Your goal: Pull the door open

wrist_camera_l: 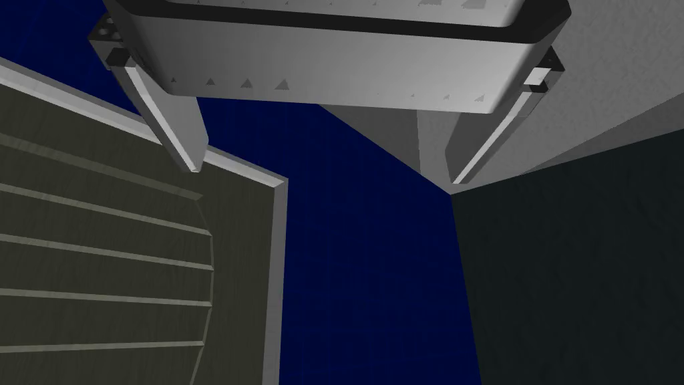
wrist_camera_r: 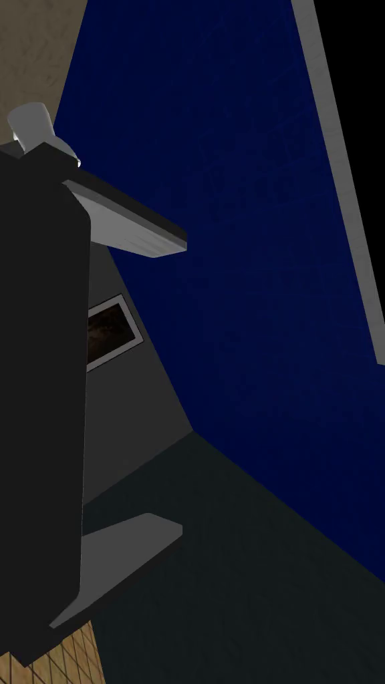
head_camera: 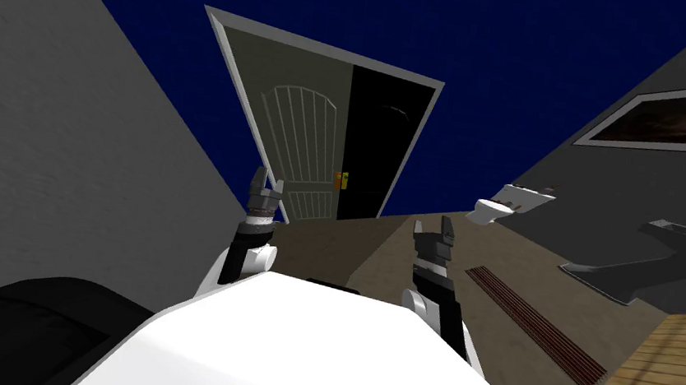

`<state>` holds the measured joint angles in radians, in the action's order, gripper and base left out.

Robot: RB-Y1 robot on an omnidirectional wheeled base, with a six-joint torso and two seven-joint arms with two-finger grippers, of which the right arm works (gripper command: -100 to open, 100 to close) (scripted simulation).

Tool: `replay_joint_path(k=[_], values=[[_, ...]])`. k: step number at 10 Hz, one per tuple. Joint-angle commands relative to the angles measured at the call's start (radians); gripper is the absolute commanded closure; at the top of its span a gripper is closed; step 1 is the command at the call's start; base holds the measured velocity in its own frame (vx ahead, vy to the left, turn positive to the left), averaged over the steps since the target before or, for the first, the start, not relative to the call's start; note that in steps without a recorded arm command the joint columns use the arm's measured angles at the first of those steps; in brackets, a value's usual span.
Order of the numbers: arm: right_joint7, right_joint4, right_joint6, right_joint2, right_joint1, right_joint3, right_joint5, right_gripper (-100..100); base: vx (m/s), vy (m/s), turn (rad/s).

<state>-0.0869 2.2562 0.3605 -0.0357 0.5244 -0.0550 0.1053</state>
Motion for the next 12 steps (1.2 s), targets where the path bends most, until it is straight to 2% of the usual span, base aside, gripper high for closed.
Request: replay_joint_path(k=[1, 2, 5, 12], values=[[0.002, -0.032, -0.001, -0.009, -0.017, 0.006, 0.004, -100, 0.051, -0.058, 0.046], [0.002, -0.032, -0.001, -0.009, -0.017, 0.006, 0.004, -100, 0.147, 0.013, 0.050], [0.004, -0.090, -0.003, -0.024, -0.049, 0.016, 0.012, -100, 0.170, 0.041, 0.045], [0.012, -0.253, -0.009, -0.063, -0.137, 0.045, 0.035, -100, 0.128, 0.033, 0.058]])
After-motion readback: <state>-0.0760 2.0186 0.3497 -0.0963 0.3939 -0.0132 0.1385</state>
